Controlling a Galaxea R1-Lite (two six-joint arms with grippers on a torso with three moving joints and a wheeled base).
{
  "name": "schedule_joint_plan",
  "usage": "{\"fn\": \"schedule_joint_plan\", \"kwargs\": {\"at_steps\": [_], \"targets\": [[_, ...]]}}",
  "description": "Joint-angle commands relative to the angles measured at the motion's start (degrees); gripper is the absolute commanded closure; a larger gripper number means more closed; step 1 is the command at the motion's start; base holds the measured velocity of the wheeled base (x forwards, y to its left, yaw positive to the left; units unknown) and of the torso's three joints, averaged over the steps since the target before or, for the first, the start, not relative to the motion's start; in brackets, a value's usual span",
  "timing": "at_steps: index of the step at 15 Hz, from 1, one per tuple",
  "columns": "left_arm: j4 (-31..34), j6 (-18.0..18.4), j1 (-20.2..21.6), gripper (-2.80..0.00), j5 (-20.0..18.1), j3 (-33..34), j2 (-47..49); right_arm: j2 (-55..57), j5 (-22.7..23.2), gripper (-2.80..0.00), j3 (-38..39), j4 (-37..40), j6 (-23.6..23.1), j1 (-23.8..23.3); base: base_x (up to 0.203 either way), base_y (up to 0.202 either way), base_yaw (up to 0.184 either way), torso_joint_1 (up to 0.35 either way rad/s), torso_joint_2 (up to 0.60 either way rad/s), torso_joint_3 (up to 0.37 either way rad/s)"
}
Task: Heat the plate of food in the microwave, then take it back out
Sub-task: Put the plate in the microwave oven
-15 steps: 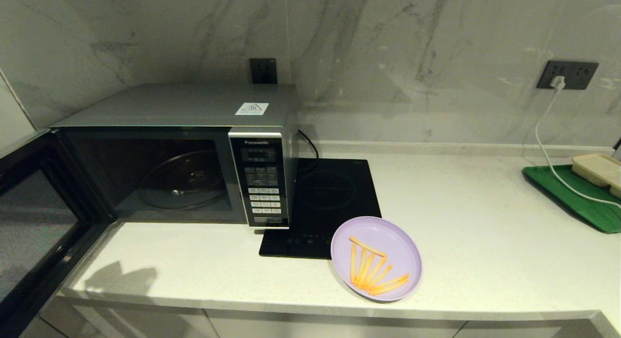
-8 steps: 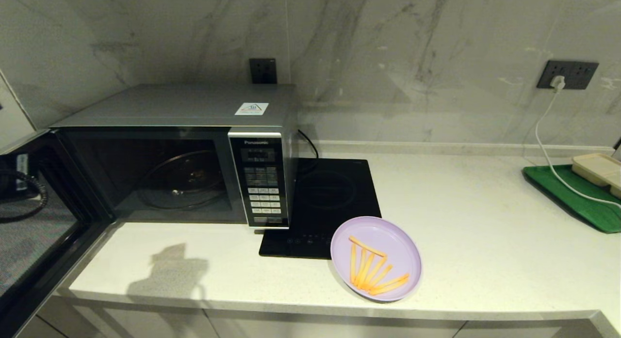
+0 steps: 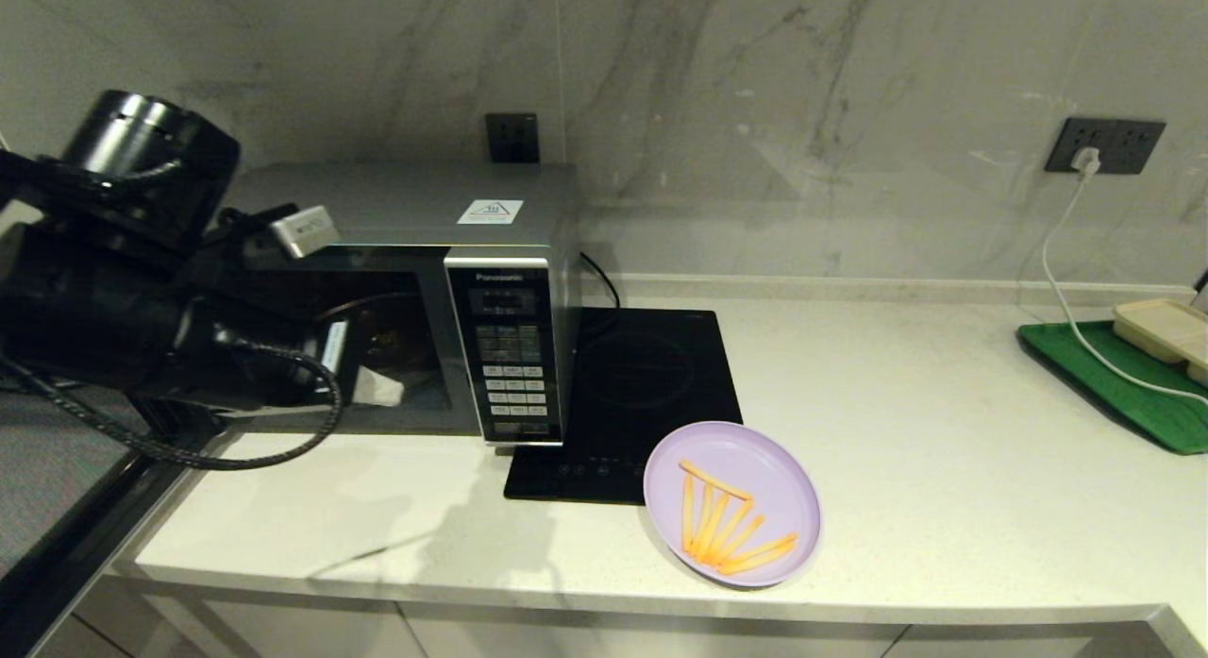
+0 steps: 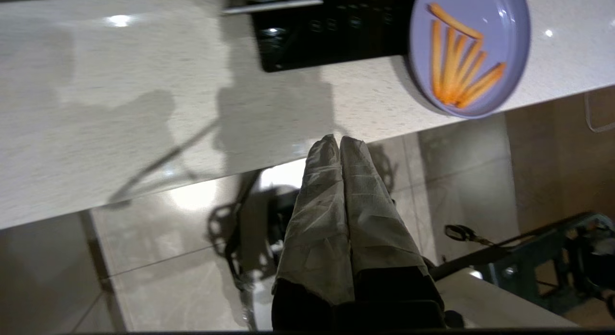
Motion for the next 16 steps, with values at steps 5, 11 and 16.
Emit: {"fn": "schedule_joint_plan", "kwargs": {"at_steps": [5,11,16], "targets": [[-7.50,-5.50,-9.93,-2.80,0.04,-0.49,11.76,0.05,0.00,0.00,0.00,0.05,0.03,0.02,0.000,0.000,0.000,0.000,0.00,0.000],[-5.84,-13.94,-21.35,-2.80,17.81,-4.85,21.26,0.05,0.00,0.00,0.00,0.05,0.03,0.02,0.000,0.000,0.000,0.000,0.00,0.000],[-0.39,-21.37,-25.70,-2.80,18.20,-9.48,26.60,0.05,0.00,0.00,0.00,0.05,0.03,0.02,0.000,0.000,0.000,0.000,0.00,0.000]]}}
